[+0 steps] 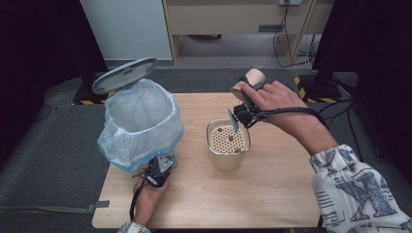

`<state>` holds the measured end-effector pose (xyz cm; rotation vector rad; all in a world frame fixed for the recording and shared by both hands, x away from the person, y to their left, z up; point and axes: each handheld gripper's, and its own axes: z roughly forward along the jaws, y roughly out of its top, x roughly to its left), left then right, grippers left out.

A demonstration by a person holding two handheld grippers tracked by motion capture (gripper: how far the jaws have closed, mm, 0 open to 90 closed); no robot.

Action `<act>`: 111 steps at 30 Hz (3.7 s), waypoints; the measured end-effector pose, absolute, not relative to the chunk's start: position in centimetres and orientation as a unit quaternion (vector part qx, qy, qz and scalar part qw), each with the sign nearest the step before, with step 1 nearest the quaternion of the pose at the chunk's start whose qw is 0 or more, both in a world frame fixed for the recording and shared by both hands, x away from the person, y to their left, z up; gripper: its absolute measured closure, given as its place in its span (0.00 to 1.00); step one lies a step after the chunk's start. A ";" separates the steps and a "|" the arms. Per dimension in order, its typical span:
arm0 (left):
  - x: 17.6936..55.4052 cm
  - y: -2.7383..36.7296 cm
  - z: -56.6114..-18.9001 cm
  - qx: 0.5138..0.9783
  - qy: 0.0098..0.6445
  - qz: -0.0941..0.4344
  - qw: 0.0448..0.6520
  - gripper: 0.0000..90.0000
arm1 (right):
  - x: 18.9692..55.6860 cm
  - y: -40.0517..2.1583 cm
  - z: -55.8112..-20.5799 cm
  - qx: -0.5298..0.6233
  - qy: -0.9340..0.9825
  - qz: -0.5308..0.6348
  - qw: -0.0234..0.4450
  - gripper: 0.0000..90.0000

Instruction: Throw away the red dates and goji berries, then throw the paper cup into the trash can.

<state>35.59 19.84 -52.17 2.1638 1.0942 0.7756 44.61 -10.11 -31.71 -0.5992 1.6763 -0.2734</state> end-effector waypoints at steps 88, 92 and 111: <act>35.6 19.9 -52.2 0.814 0.408 0.292 0.293 1.00 | 46.5 -18.0 -34.4 -0.007 0.849 0.116 0.516 0.37; 35.6 19.9 -52.2 0.814 0.408 0.292 0.294 1.00 | 46.5 -18.7 -34.5 0.004 0.848 0.124 0.515 0.37; 35.6 19.8 -52.2 0.814 0.408 0.293 0.293 1.00 | 46.3 -22.4 -34.8 0.076 0.861 0.201 0.461 0.36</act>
